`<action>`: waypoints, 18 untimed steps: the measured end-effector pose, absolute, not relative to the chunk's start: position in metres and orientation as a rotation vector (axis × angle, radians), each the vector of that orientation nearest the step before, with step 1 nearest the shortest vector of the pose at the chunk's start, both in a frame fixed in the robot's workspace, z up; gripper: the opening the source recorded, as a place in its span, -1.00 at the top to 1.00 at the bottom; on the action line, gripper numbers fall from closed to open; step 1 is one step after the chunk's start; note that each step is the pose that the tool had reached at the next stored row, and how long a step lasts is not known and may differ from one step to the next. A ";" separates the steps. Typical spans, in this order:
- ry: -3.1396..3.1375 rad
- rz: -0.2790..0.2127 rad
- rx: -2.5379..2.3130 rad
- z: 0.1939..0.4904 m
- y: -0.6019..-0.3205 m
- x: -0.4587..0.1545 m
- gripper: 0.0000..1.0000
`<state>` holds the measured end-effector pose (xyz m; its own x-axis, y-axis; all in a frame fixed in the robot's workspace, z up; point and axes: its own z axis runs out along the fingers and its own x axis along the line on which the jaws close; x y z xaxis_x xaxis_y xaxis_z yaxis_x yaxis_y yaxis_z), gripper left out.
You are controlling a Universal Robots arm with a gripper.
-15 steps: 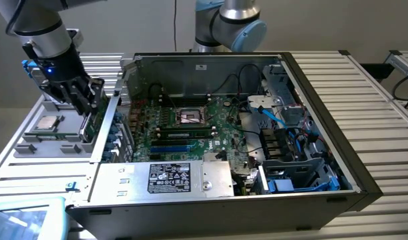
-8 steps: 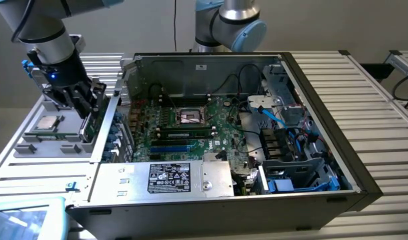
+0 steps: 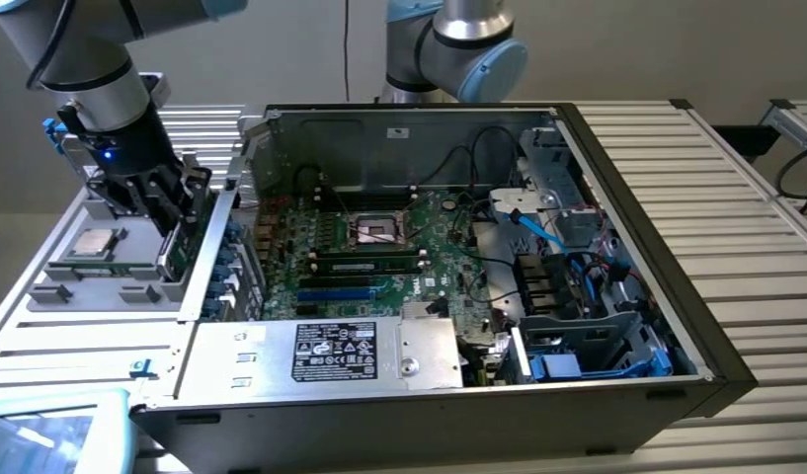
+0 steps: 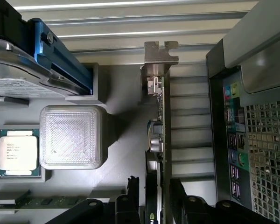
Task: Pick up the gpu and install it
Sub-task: 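Pick up the gpu and move the gpu toward the slot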
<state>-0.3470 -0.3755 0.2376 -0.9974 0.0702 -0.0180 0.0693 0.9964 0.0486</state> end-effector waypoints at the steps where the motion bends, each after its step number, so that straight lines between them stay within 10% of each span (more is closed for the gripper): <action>1: 3.119 0.075 0.109 0.238 -0.376 -0.347 0.19; 18: 3.119 0.075 0.109 0.238 -0.376 -0.347 0.45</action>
